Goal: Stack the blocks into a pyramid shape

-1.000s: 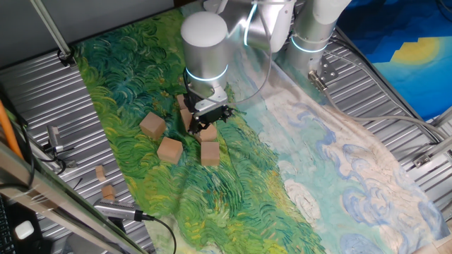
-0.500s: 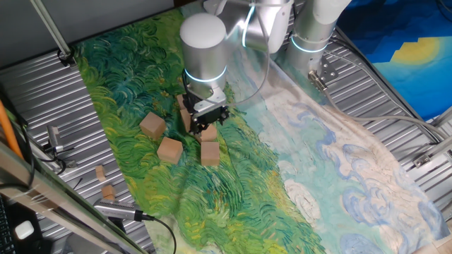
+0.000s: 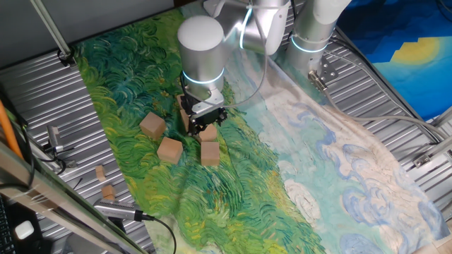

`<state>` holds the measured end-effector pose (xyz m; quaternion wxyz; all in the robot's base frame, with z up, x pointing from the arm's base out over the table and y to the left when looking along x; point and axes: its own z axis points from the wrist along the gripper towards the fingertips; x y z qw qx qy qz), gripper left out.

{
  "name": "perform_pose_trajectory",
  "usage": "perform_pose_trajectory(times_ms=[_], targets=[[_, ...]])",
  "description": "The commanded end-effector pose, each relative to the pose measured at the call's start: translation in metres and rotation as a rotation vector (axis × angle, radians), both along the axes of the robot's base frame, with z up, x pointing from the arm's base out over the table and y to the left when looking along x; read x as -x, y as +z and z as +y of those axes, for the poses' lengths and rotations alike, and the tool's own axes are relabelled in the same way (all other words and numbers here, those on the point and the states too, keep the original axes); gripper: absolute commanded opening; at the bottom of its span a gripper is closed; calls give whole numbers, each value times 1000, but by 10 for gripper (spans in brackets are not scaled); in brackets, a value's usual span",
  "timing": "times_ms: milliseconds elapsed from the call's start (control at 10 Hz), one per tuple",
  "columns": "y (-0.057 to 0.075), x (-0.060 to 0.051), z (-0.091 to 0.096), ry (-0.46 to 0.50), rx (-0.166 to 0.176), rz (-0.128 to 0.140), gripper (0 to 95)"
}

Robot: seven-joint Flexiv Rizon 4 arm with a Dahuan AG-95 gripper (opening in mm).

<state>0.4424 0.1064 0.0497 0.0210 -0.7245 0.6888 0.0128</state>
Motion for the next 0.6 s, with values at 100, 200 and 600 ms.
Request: perform_pose_trajectory(times_ms=[100, 200, 600], targets=[[-3, -1, 0, -4, 2, -11, 760], [-3, -1, 0, -10, -3, -30, 380], [-3, -1, 0, -34, -5, -45, 0]])
